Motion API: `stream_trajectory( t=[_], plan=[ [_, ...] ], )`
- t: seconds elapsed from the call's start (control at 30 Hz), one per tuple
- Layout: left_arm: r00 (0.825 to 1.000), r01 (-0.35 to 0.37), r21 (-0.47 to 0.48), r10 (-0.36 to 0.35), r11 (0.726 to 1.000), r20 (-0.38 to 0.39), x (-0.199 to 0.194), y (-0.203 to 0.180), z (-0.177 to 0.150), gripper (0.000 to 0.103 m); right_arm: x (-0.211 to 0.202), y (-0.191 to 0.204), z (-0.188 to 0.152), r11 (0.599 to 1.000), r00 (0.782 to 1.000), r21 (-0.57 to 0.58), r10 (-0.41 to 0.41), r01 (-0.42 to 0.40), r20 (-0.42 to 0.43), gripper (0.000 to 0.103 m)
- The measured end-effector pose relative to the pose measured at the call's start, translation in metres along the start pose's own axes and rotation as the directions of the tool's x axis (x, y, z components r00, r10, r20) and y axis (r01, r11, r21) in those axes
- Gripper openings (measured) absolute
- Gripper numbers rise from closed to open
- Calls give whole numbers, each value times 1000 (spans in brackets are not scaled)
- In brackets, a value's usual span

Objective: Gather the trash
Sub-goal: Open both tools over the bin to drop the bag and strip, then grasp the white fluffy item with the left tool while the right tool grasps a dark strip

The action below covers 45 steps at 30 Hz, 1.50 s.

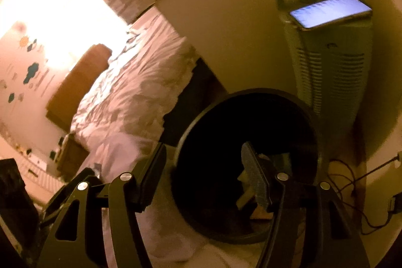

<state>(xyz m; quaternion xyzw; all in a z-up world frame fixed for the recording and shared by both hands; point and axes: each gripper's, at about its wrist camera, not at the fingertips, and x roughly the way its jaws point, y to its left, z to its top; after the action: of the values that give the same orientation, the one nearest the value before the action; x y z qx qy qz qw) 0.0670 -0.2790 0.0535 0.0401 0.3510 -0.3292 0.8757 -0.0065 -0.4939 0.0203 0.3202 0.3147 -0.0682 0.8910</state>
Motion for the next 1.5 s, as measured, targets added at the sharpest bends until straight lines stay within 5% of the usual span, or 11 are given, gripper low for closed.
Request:
stream_trajectory(
  t=[0.3, 0.57, 0.63, 1.0, 1.23, 1.5],
  plan=[
    [985, -159, -156, 166, 975, 36, -52, 108, -15, 74, 29, 89, -17, 981, 994, -167, 83, -94, -71, 62],
    [938, -334, -289, 346, 897, -10, -86, 223, -35, 75, 77, 190, -38, 914, 971, -352, 141, -202, -192, 61],
    [926, -371, -301, 373, 879, -53, -84, 249, -39, 82, 96, 216, -45, 887, 962, -402, 138, -226, -236, 61],
    [934, -355, -325, 321, 877, -153, -53, 311, -49, 82, 193, 277, -78, 812, 930, -535, 25, -234, -367, 43],
    [941, -334, -323, 296, 885, -163, -43, 318, -51, 48, 213, 282, -88, 790, 926, -573, -18, -218, -377, 23],
    [956, -294, -359, 276, 886, -101, -60, 309, -49, 38, 190, 267, -78, 832, 930, -498, 57, -246, -364, 21]
  ],
)
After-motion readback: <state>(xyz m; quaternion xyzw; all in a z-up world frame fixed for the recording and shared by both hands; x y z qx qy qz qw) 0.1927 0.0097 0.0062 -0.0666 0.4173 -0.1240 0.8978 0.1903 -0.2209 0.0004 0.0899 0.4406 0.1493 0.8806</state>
